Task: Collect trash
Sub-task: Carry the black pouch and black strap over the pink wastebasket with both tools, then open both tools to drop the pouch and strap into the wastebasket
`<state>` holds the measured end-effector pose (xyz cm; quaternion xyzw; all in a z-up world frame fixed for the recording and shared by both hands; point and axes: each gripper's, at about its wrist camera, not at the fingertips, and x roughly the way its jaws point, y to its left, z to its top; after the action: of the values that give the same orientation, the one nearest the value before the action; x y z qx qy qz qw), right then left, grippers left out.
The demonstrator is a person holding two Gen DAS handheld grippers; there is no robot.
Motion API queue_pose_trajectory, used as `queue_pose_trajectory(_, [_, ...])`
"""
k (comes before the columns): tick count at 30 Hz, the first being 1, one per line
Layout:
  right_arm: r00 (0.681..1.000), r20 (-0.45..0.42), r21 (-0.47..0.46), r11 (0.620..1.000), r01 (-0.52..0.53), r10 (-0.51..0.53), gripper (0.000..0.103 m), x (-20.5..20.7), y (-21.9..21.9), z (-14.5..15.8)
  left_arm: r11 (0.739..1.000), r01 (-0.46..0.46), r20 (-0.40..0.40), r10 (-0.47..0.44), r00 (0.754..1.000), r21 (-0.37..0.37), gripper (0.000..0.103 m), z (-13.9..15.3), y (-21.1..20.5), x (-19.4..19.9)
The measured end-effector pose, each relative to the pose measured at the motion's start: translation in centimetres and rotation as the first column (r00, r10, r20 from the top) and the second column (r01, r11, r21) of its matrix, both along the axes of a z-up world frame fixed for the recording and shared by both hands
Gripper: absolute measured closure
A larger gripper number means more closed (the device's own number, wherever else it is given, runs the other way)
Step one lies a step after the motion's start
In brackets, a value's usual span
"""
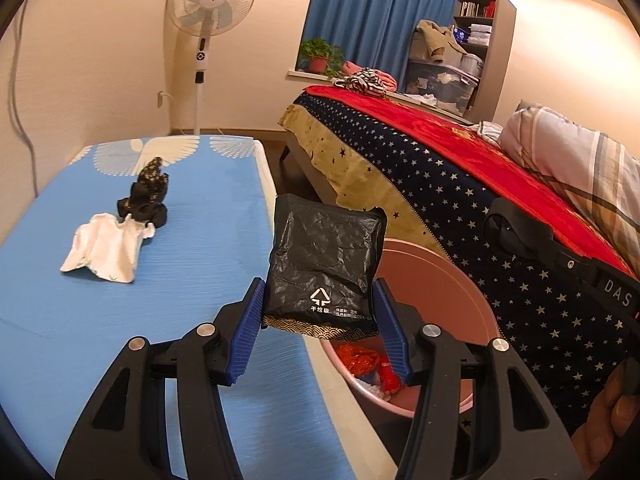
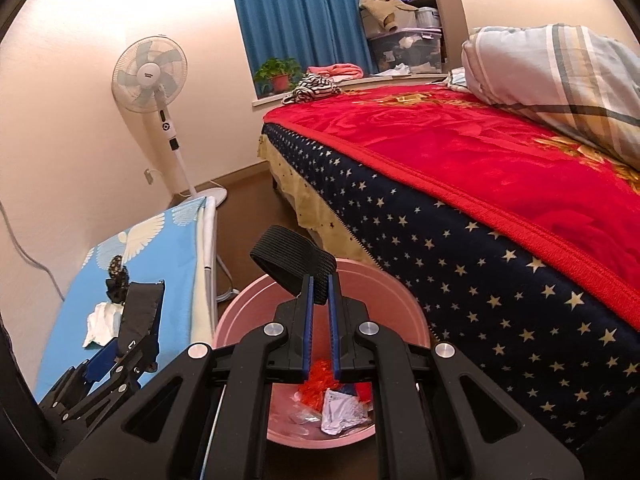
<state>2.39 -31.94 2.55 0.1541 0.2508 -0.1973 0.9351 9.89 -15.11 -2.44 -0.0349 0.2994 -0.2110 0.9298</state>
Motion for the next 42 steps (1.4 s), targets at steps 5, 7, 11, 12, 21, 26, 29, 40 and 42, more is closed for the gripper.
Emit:
queue_pose_trajectory(5, [1.000,-0.011,-0.015,1.000,0.021,-0.021,0.096,0.3,-0.7,-0.2,1.000,0.025,-0.002,-0.025,1.000,0.004,0.049,-0.3,-1.0,0.3])
queue_pose_trajectory(7, [0.999,-0.014,-0.014,0.999,0.029,-0.029,0.096,0.5,-0.9,-0.3,0.999,0.037,-0.006,-0.037,0.999,0.005,0.049,-0.4,-1.5,0.5])
queue_pose_trajectory(11, [0.999,-0.019,-0.010,0.999,0.043,-0.043,0.096,0.7,-1.4,-0.4,0.998,0.058,-0.012,-0.057,0.998,0.006,0.049,-0.6,-2.5,0.8])
queue_pose_trajectory(12, [0.999,-0.019,-0.009,0.999,0.045,-0.045,0.096,0.7,-1.5,-0.5,0.998,0.063,-0.013,-0.063,0.998,0.005,0.049,-0.7,-2.8,0.9])
queue_pose_trajectory(21, [0.996,-0.031,0.007,0.997,0.078,-0.078,0.095,0.8,-2.8,-0.9,0.994,0.107,-0.017,-0.107,0.994,0.010,0.049,-1.1,-4.9,1.5])
queue_pose_trajectory(26, [0.997,-0.033,0.006,0.997,0.077,-0.077,0.095,0.9,-2.7,-0.9,0.991,0.132,-0.014,-0.132,0.991,0.005,0.048,-1.0,-5.5,1.4])
queue_pose_trajectory(29, [0.996,-0.044,0.014,0.997,0.080,-0.079,0.089,1.1,-2.9,-1.0,0.991,0.135,-0.014,-0.135,0.991,0.002,0.041,-1.0,-5.5,1.4])
queue_pose_trajectory(40, [0.996,-0.039,0.015,0.997,0.079,-0.078,0.054,0.7,-2.7,-1.0,0.994,0.109,-0.005,-0.109,0.994,0.012,0.036,-0.4,-4.1,1.3])
queue_pose_trajectory(42, [0.997,-0.034,0.016,0.998,0.065,-0.064,0.054,0.7,-2.3,-1.0,0.995,0.098,-0.002,-0.098,0.995,0.007,0.036,-0.2,-3.4,1.3])
